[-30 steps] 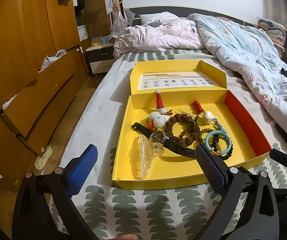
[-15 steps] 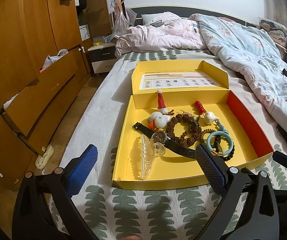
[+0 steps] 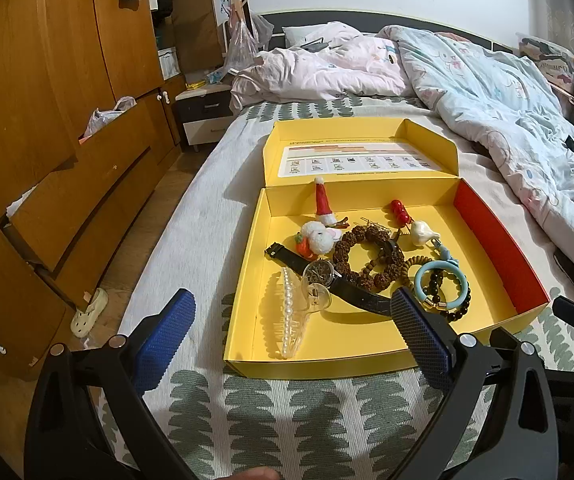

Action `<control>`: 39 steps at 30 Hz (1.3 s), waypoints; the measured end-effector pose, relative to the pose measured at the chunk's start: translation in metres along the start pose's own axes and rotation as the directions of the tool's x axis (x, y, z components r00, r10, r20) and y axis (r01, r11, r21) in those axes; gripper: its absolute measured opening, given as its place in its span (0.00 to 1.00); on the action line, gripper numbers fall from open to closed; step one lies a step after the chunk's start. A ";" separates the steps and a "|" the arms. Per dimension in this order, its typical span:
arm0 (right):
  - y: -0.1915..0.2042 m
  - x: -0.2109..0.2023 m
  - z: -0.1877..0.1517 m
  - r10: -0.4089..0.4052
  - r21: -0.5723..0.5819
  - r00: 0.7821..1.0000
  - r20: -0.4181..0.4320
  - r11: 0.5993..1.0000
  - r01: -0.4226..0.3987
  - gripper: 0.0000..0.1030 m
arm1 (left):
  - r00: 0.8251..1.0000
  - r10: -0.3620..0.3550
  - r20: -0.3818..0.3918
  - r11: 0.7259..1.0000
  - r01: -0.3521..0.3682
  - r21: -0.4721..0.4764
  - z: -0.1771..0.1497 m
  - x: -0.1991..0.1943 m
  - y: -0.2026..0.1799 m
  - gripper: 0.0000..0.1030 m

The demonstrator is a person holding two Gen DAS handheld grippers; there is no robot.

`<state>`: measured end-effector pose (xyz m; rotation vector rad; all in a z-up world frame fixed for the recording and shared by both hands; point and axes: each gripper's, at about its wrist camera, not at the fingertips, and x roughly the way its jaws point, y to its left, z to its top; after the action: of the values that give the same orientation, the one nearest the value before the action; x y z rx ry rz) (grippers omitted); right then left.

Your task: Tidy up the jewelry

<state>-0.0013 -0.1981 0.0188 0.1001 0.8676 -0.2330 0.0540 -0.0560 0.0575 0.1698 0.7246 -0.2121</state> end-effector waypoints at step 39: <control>-0.002 0.003 0.000 -0.021 0.015 1.000 -0.010 1.000 0.021 0.86 | 1.000 0.018 0.020 1.000 -0.018 -0.011 0.001 -0.003 -0.004 0.94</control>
<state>-0.0003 -0.2004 0.0165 0.1059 0.8768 -0.2586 0.0512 -0.0593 0.0599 0.1635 0.7041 -0.1925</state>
